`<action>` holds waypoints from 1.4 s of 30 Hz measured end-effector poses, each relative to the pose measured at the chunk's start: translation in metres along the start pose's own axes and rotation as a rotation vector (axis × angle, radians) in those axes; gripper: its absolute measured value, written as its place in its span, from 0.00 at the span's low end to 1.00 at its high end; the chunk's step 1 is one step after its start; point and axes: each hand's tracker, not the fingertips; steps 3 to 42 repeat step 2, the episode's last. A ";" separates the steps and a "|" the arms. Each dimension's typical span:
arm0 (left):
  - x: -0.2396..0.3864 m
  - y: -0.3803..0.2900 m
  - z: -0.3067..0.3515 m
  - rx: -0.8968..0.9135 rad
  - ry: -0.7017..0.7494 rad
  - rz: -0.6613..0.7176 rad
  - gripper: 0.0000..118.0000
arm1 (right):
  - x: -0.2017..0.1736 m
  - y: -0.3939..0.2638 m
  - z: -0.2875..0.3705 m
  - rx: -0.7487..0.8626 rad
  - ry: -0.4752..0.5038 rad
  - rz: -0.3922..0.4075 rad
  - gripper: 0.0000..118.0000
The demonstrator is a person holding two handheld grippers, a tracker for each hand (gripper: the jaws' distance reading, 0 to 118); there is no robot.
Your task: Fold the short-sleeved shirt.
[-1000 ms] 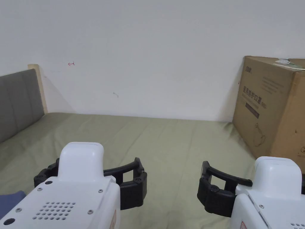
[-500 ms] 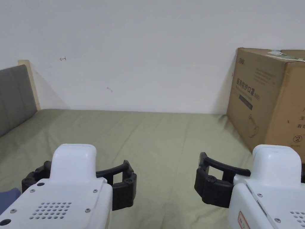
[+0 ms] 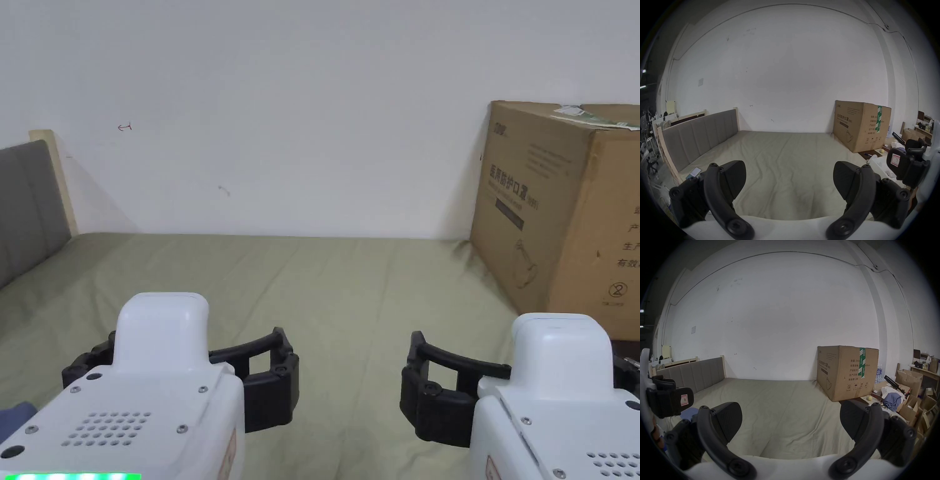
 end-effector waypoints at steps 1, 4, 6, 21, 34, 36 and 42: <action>0.000 0.000 0.001 0.003 0.005 -0.001 0.92 | 0.000 0.000 0.001 0.003 -0.001 0.004 1.00; 0.001 -0.002 0.002 0.019 0.016 0.001 0.92 | 0.000 0.000 0.001 0.006 -0.004 0.006 1.00; 0.001 -0.002 0.002 0.019 0.016 0.001 0.92 | 0.000 0.000 0.001 0.006 -0.004 0.006 1.00; 0.001 -0.002 0.002 0.019 0.016 0.001 0.92 | 0.000 0.000 0.001 0.006 -0.004 0.006 1.00; 0.001 -0.002 0.002 0.019 0.016 0.001 0.92 | 0.000 0.000 0.001 0.006 -0.004 0.006 1.00; 0.001 -0.002 0.002 0.019 0.016 0.001 0.92 | 0.000 0.000 0.001 0.006 -0.004 0.006 1.00; 0.001 -0.002 0.002 0.019 0.016 0.001 0.92 | 0.000 0.000 0.001 0.006 -0.004 0.006 1.00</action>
